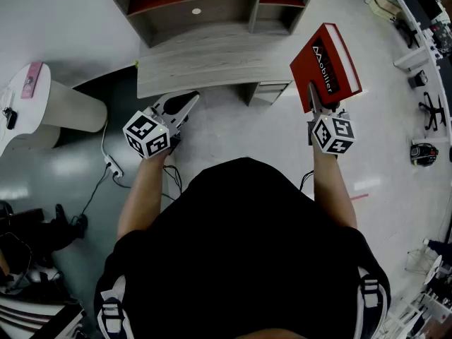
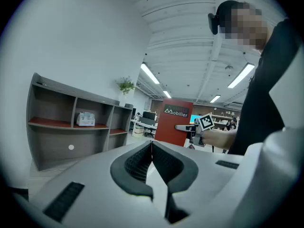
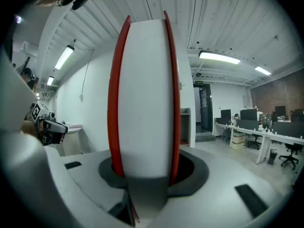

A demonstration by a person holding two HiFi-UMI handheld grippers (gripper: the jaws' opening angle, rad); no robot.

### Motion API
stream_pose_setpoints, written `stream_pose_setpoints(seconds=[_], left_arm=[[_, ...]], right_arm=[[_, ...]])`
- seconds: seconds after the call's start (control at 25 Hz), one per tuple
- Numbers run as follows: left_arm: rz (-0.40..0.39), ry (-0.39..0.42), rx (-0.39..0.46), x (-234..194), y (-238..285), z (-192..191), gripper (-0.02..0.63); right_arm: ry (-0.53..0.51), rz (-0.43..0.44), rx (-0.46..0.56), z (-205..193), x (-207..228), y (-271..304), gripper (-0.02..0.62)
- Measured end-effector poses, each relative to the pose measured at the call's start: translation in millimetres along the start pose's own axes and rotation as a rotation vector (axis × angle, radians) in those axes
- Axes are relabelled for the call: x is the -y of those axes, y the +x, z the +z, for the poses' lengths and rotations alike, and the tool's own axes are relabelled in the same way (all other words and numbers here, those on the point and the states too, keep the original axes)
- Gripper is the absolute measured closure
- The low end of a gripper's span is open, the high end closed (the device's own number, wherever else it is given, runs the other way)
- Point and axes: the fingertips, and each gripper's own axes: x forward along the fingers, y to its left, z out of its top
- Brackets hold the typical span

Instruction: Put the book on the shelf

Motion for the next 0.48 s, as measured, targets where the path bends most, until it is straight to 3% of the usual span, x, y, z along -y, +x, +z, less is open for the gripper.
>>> stream_pose_setpoints(seconds=[0.48], left_arm=[[-0.006, -0.003, 0.004, -15.4, -33.8, -6.1, 0.586]], right_arm=[[0.005, -0.018, 0.011, 2.1, -31.8, -0.6, 0.425]])
